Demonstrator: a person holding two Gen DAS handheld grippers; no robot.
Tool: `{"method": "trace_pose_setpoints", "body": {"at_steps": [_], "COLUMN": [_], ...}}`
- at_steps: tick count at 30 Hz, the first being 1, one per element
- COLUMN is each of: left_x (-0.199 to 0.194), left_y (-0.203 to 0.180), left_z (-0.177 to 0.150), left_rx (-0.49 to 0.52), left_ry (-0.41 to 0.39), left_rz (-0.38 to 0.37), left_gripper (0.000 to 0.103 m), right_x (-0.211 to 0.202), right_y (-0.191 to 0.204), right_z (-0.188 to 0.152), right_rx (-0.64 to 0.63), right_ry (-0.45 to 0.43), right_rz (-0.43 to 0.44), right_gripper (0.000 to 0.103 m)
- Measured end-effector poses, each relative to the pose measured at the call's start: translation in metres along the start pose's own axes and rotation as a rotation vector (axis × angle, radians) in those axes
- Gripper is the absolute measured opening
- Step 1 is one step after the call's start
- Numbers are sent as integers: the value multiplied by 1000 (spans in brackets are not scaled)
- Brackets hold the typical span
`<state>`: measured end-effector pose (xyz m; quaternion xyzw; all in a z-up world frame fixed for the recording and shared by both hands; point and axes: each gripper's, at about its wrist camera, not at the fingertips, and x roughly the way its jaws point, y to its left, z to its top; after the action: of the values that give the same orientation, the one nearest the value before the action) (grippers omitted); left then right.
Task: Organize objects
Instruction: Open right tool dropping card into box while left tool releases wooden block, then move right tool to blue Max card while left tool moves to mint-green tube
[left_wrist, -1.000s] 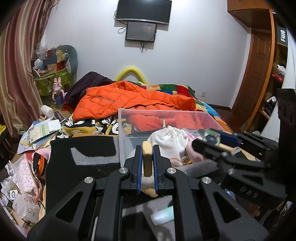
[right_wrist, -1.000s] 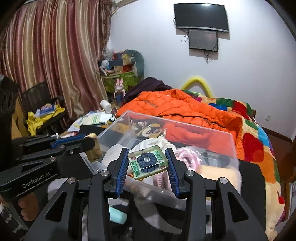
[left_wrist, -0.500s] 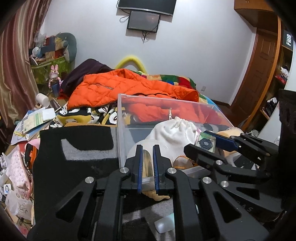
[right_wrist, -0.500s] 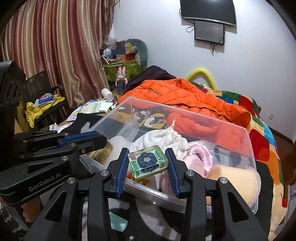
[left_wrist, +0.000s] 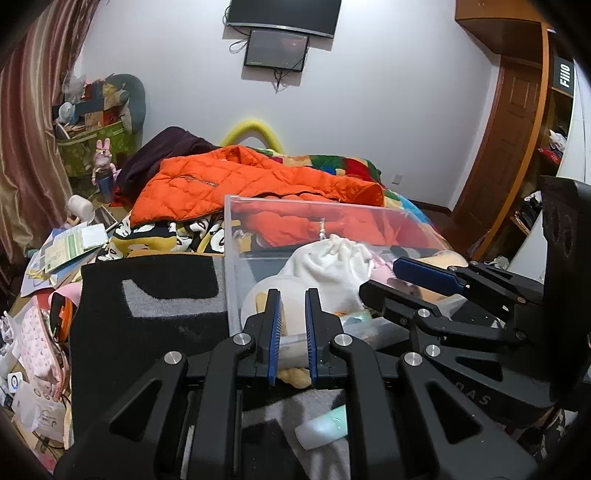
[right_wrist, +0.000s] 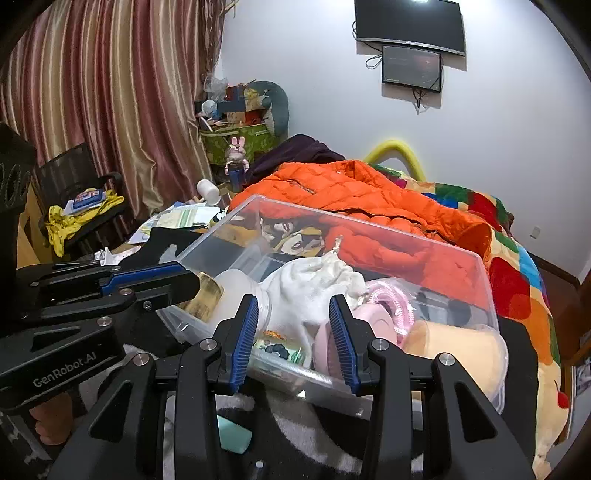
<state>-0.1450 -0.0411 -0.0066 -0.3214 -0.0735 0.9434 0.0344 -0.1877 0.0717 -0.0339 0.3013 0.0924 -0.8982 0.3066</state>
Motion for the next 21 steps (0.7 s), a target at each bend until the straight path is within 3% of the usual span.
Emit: {"method": "trace_pose_setpoints", "body": {"at_steps": [5,10,13,18,21], "left_x": [-11,-22,-27,-31,-29], "left_y": [-8,-13,-16,-20,-22], "left_z": [-3,-9,-13,-25,-33], "left_rx": [26,27,29,26,25], "left_ry": [-12,-12,-7,7,25], "left_rz": [4,-5,-5,-13,-14], "left_gripper": [23,27,35,50,52], "right_x": [-13,-30,-38,-54,-60], "right_y": [-2,-2,-4,-10,-13], "right_z": [-2,-9,-14,-27,-36], "right_rx": [12,23,30,59,85], "right_ry": [-12,-31,-34,-51,-51], "right_rz": [-9,-24,-37,-56,-65], "right_gripper": [42,45,46,56,56]}}
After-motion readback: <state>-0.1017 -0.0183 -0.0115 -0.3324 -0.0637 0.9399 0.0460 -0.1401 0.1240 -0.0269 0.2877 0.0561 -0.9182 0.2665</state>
